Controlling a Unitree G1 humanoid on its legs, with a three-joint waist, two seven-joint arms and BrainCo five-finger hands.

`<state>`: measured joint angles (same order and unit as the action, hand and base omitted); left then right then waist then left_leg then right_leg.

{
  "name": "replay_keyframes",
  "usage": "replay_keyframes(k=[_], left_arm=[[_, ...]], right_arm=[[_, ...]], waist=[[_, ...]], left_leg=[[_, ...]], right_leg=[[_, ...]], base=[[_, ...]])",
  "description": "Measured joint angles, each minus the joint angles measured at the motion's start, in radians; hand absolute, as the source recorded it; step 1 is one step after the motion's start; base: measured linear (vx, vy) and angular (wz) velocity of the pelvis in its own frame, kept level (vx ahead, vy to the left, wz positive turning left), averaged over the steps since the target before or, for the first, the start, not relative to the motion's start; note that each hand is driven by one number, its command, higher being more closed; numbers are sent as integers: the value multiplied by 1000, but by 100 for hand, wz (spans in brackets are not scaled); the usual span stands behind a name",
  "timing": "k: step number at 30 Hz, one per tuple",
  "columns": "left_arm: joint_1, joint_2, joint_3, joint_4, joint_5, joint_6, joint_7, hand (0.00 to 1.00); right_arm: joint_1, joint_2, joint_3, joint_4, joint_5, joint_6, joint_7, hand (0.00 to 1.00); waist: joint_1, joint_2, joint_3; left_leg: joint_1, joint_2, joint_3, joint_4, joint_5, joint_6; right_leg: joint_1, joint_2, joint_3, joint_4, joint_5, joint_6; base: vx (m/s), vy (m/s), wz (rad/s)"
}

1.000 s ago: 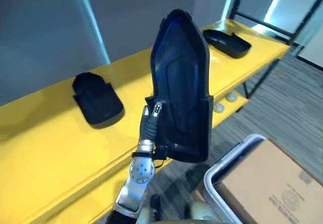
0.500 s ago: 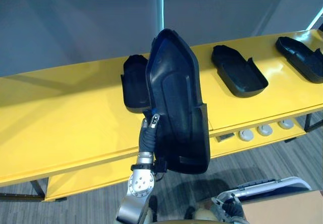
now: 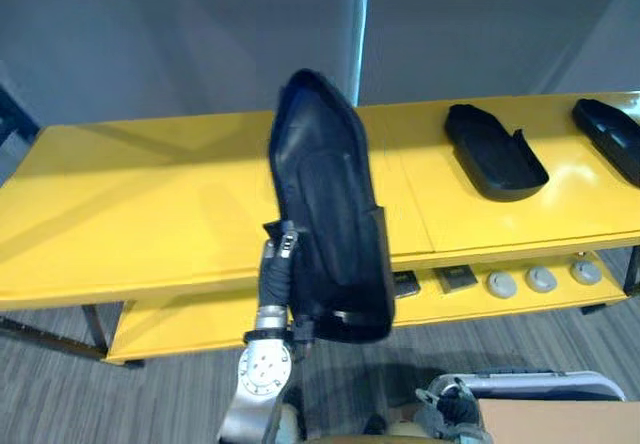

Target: Walk over and take plastic housings, then place them on the shelf

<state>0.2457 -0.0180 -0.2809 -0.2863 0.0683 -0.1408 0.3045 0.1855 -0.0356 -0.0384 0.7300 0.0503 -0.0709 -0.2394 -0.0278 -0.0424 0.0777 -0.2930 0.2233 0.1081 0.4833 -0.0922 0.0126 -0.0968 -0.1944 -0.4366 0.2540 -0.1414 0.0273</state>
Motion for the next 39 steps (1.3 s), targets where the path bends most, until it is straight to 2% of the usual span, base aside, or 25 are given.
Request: replay_keyframes(k=[1, 3, 4, 5, 6, 7, 8, 9, 10, 11, 12, 13, 14, 15, 16, 17, 18, 19, 20, 26, 32, 34, 39], left_arm=[[0, 0, -2, 1, -5, 0, 1, 100], [0, -10, -30, 6, -19, -1, 2, 100], [-2, -21, -48, 16, -19, -1, 3, 100], [-4, -26, -60, 23, -19, -2, 2, 100], [-21, 1, -63, 41, -19, -1, -1, 100], [-24, 25, -60, 52, -22, -1, 3, 100], [-30, 36, -63, 58, -24, -1, 2, 100], [-33, 35, -69, 62, -23, -1, 1, 100], [-31, 36, -72, 62, -23, -1, 2, 100], [-29, 43, -73, 63, -20, -3, -1, 100], [-29, 43, -72, 66, -19, -3, -1, 100], [-29, 43, -73, 67, -19, -3, -1, 100], [-29, 43, -72, 67, -19, -3, 0, 100], [-29, 43, -71, 67, -19, -4, 0, 100], [-30, 41, -71, 71, -18, -3, -1, 100], [-29, 39, -71, 73, -18, -1, -1, 100], [-29, 38, -70, 74, -18, -1, -1, 100], [-29, 32, -71, 75, -16, 1, -1, 100], [-28, 31, -70, 75, -16, 1, 0, 100], [-28, 28, -19, 46, 24, 2, 0, 100], [-35, 25, 69, 41, 64, 23, 6, 100], [-62, 27, 97, 48, 72, 37, 14, 100], [-259, 65, 178, 148, 104, 81, 58, 100]], right_arm=[[-14, -10, 0, 4, -12, 1, 3, 0], [-48, -13, 0, 2, -50, 2, -1, 0], [-65, -16, -5, 2, -63, 3, -3, 0], [-75, -15, -8, 2, -69, 3, -8, 0], [-93, 23, -29, 2, -84, 8, -17, 0], [-99, 64, -35, -19, -102, 8, -20, 0], [-103, 82, -37, -39, -103, 8, -21, 0], [-112, 83, -35, -46, -104, 8, -21, 0], [-115, 81, -35, -44, -104, 8, -22, 0], [-127, 84, -32, -35, -102, 11, -22, 0], [-123, 84, -32, -24, -102, 12, -21, 0], [-120, 84, -34, -20, -102, 11, -21, 0], [-120, 84, -38, -3, -101, 9, -20, 0], [-121, 84, -38, 3, -101, 9, -20, 0], [-121, 85, -38, 10, -100, 9, -18, 0], [-116, 85, -38, 11, -100, 9, -16, 0], [-115, 84, -38, 13, -100, 9, -15, 0], [-99, 84, -41, 13, -97, 10, -13, 0], [-91, 84, -40, 13, -94, 10, -10, 0], [-58, 93, -38, 8, -58, 9, 4, 0], [-22, 90, -38, 7, -58, 9, 29, 0], [-2, 88, -38, 8, -58, 10, 34, 0], [26, 80, -40, 11, -60, 10, 61, 0]], waist=[[0, 8, -3], [3, 16, -8], [7, 33, -19], [12, 44, -30], [16, -12, -26], [25, -46, -27], [30, -56, -24], [42, -53, -21], [44, -51, -22], [39, -40, -19], [37, -44, -21], [39, -45, -21], [43, -50, -25], [43, -52, -27], [41, -51, -25], [44, -49, -19], [43, -41, -14], [27, -21, 1], [30, -19, 2], [45, -33, -5], [41, -46, -22], [41, -53, -34], [26, -58, -54]], left_leg=[[17, 35, -11, -25, 3, -5], [74, 75, -53, -133, 32, -50], [106, 87, -84, -198, 44, -146], [123, 80, -88, -219, 4, -206], [112, 33, -63, -196, -19, -223], [88, 3, -48, -135, -56, -194], [62, -9, -38, -64, -96, -173], [37, -19, -23, 12, -143, -143], [30, -23, -16, 24, -156, -131], [29, -42, -5, 19, -163, -91], [41, -68, -11, -2, -150, -69], [50, -82, -23, -16, -142, -61], [55, -113, -23, -53, -119, -42], [55, -130, -24, -73, -105, -33], [58, -159, -29, -109, -80, -21], [63, -175, -30, -126, -67, -13], [63, -179, -34, -127, -63, -10], [68, -194, -54, -131, -50, -6], [73, -198, -60, -133, -47, -7], [114, -171, -53, -161, -33, -25], [140, -138, 19, -206, -38, -28], [150, -138, 30, -221, -38, -30], [172, -149, 34, -252, -21, -42]], right_leg=[[-4, -12, -1, 0, 9, 17], [-14, -47, -1, 6, 38, 67], [-21, -62, 2, 3, 59, 99], [-30, -71, 10, 0, 73, 117], [-32, -110, 35, -29, 124, 127], [-22, -134, 51, -78, 192, 131], [-13, -145, 56, -97, 235, 120], [-16, -155, 53, -102, 284, 58], [-14, -155, 58, -116, 312, 20], [-20, -155, 94, -57, 270, 14], [-32, -121, 151, 72, 163, 73], [-29, -95, 172, 108, 113, 85], [-25, -43, 191, 145, 17, 83], [-24, -18, 198, 147, -20, 80], [-16, 29, 213, 123, -69, 78], [-5, 85, 237, 84, -100, 44], [-1, 114, 275, 68, -113, 15], [14, 141, 344, 57, -109, 4], [19, 142, 346, 57, -106, 6], [76, 165, 327, 13, -78, -23], [103, 183, 361, -65, -37, -21], [113, 182, 370, -84, -27, -19], [125, 177, 384, -113, -17, -17]], base=[[-64, 368, 31], [-30, 494, 26], [-22, 508, 3], [-20, 552, -4], [-30, 542, -16], [-58, 612, -17], [-113, 586, -28], [-139, 489, -26], [-173, 436, -16], [-144, 373, 11], [-84, 331, 25], [-19, 285, 29], [0, 183, 21], [-33, 195, 25], [-52, 171, 19], [-55, 142, 19], [-54, 97, 37], [-37, 38, 37], [-22, 25, 36], [-20, -55, 5], [-9, -15, -23], [62, 10, -21], [82, 14, -4]])
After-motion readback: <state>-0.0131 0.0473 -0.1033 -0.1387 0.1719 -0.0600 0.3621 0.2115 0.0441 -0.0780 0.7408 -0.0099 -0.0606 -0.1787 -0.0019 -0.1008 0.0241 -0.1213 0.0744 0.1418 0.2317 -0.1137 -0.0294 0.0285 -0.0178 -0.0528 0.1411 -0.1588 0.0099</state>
